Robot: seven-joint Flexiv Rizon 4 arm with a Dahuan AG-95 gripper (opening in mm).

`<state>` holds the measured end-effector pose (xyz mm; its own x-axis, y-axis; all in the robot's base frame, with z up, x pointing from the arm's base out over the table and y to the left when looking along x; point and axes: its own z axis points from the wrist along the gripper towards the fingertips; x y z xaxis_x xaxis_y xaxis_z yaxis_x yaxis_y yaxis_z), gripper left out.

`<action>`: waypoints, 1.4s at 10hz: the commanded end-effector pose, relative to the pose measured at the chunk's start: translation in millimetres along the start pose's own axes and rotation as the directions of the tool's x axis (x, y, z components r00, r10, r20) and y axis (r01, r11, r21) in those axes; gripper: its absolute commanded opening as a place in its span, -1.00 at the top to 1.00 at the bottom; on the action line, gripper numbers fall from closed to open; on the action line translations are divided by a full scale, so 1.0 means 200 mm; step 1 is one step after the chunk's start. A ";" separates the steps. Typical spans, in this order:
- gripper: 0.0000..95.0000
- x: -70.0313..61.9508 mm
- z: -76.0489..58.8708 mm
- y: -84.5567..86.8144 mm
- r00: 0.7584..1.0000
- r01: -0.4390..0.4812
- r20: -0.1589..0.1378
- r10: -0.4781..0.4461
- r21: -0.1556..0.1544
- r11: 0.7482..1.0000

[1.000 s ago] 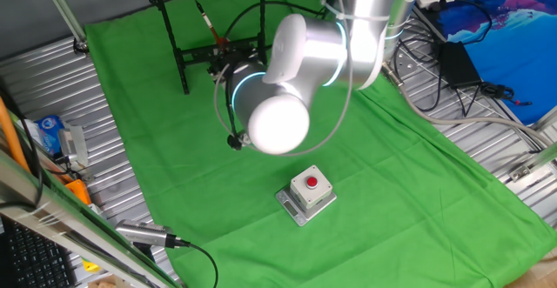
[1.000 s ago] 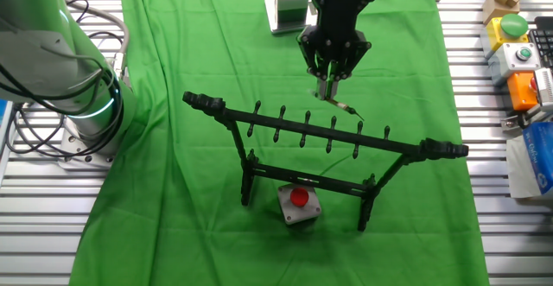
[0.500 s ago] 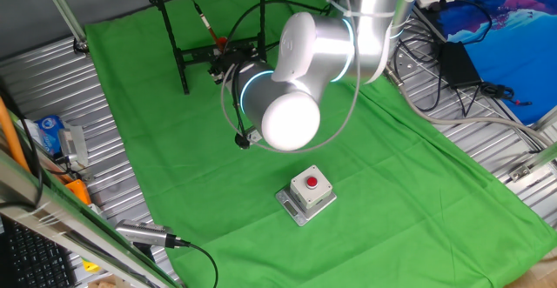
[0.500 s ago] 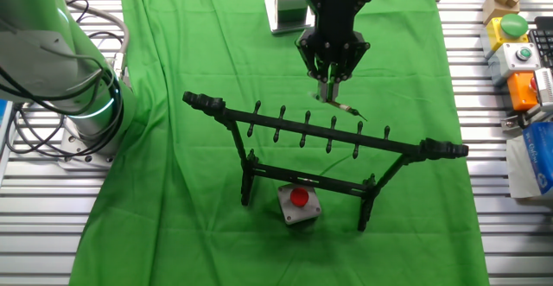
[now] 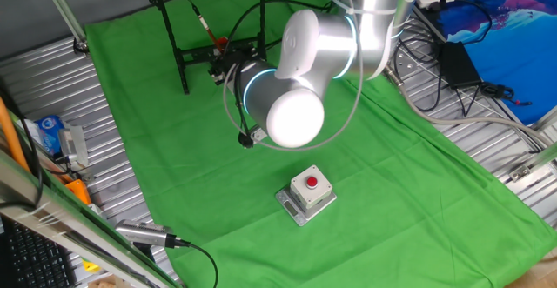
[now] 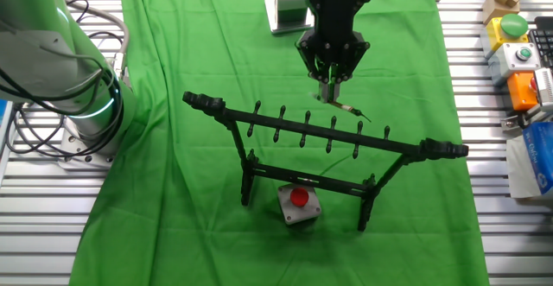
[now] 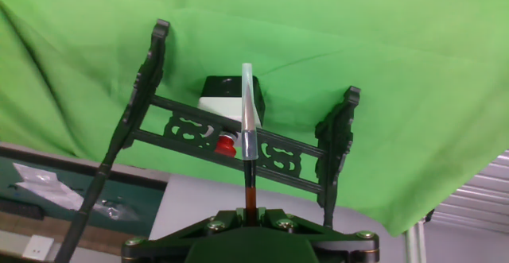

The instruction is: Place the brush on the pen rack

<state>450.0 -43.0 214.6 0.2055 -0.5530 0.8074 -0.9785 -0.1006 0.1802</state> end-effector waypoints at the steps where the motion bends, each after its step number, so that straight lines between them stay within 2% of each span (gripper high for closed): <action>1: 1.00 0.00 0.00 0.00 1.000 0.005 0.008 -0.005 -0.001 1.000; 4: 1.00 0.00 -0.02 -0.01 1.000 0.022 0.004 -0.022 0.005 1.000; 7: 1.00 0.02 -0.04 -0.02 0.999 0.034 -0.011 -0.034 -0.006 0.999; 11: 1.00 0.02 -0.04 -0.02 0.999 0.030 -0.014 -0.031 -0.038 0.999; 13: 1.00 0.02 -0.04 -0.02 1.000 0.005 -0.011 -0.006 -0.063 0.998; 14: 1.00 0.02 -0.04 -0.02 1.000 -0.009 -0.015 0.008 -0.066 0.998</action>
<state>455.3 -37.7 221.6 0.1999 -0.5404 0.8173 -0.9765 -0.0413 0.2115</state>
